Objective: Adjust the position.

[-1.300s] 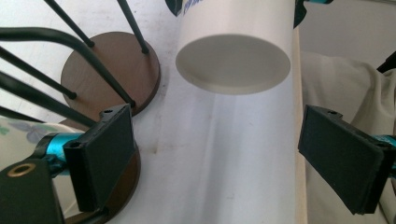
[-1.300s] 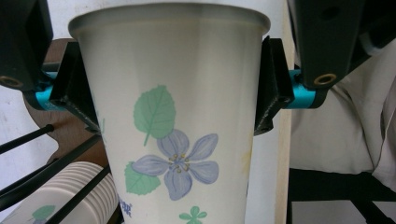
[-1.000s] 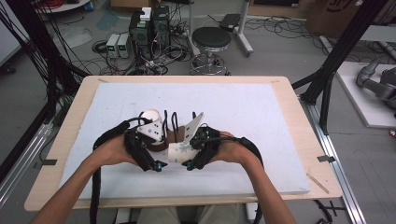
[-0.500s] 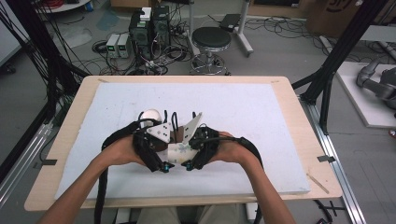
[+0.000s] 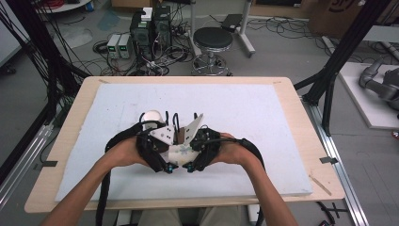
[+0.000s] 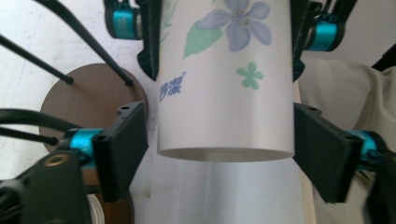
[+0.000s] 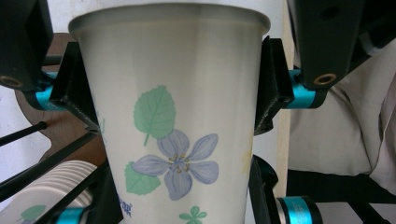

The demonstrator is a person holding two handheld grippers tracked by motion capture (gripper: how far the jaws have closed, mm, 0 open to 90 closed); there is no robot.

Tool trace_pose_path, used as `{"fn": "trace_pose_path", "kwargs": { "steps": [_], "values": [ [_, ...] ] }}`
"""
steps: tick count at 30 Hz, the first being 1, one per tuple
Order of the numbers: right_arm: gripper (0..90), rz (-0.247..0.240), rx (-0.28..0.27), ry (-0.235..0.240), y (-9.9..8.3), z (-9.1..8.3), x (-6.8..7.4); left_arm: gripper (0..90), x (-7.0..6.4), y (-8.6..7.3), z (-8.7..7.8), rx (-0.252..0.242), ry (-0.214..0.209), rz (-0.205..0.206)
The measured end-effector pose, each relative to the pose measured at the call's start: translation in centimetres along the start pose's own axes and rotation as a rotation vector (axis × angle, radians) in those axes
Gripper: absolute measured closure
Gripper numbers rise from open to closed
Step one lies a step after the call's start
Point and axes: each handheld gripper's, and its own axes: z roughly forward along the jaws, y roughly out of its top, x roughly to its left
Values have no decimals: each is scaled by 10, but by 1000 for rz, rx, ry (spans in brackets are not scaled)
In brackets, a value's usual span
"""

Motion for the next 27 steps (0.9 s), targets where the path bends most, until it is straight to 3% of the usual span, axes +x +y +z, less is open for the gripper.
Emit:
{"fn": "trace_pose_path", "kwargs": {
  "steps": [5,21,24,27],
  "values": [
    [289,-8,-1,-1,1,1,-1,346,0,0,1,3,8,10],
    [290,-8,0,3,1,3,-1,361,-1,-1,0,3,12,3],
    [272,1,4,8,0,3,-1,360,-1,-1,-1,-1,11,2],
    [198,-7,-21,15,0,2,-1,360,-1,-2,-1,-7,8,2]
  ]
}}
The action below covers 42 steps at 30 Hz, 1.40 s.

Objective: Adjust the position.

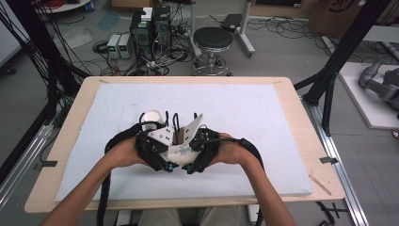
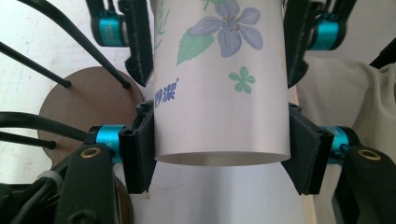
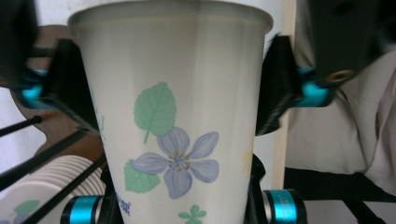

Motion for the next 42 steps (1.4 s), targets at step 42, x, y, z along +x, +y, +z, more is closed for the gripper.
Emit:
{"fn": "trace_pose_path", "kwargs": {
  "steps": [42],
  "values": [
    [149,59,-269,-47,-17,-37,-2,360,-3,-30,8,-170,26,-92]
  ]
}}
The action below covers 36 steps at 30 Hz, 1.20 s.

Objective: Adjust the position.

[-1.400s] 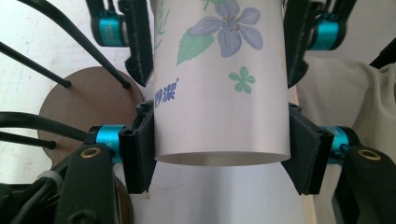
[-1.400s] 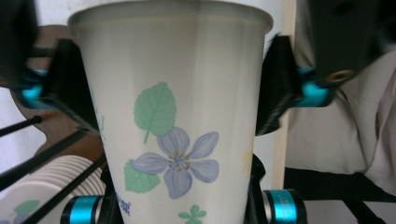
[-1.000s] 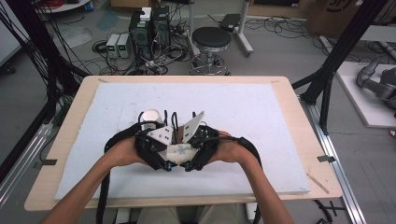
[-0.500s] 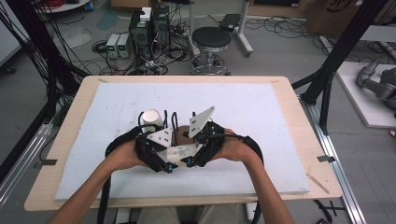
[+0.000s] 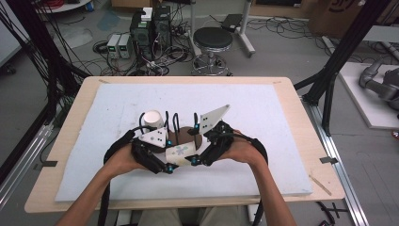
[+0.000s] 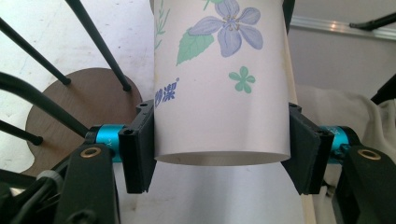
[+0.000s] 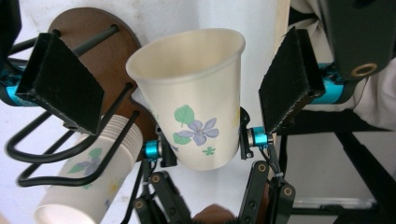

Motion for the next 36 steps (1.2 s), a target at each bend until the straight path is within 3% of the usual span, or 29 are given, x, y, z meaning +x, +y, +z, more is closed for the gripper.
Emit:
{"fn": "trace_pose_path", "kwargs": {
  "steps": [6,13,18,25,36],
  "values": [
    [148,26,-50,-12,-7,-8,-1,360,2,-9,-5,-111,-8,-50],
    [149,50,-107,-17,-15,-14,-2,360,2,-16,-8,-160,-5,-64],
    [148,63,-136,-20,-21,-15,-2,360,1,-20,-9,-215,-3,-97],
    [150,78,-169,-14,-29,-13,-1,360,2,-27,-11,-300,-10,-118],
    [150,105,-250,11,-40,-8,0,360,1,-32,-14,-401,-23,-113]
  ]
}}
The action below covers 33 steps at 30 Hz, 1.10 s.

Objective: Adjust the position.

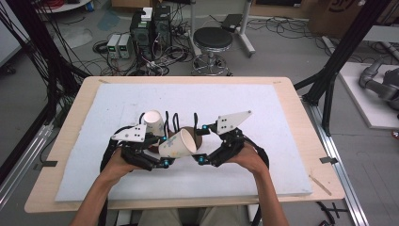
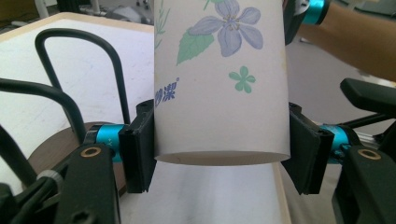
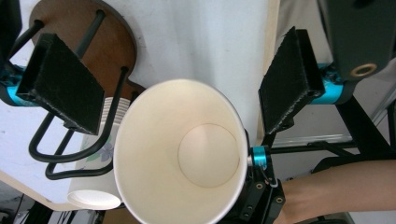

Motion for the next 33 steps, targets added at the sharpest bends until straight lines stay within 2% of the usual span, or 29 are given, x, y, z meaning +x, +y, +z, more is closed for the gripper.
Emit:
{"fn": "trace_pose_path", "kwargs": {
  "steps": [5,16,26,33],
  "values": [
    [150,6,-6,4,-4,3,1,360,-1,-3,-1,-10,3,-8],
    [150,13,-43,23,-9,7,2,360,-1,-7,-4,-77,-14,-18],
    [151,27,-115,48,-15,16,3,360,-3,-7,-3,-89,-21,-14],
    [150,26,-140,71,-16,20,3,360,-3,-7,0,-96,-34,-11]
  ]
}}
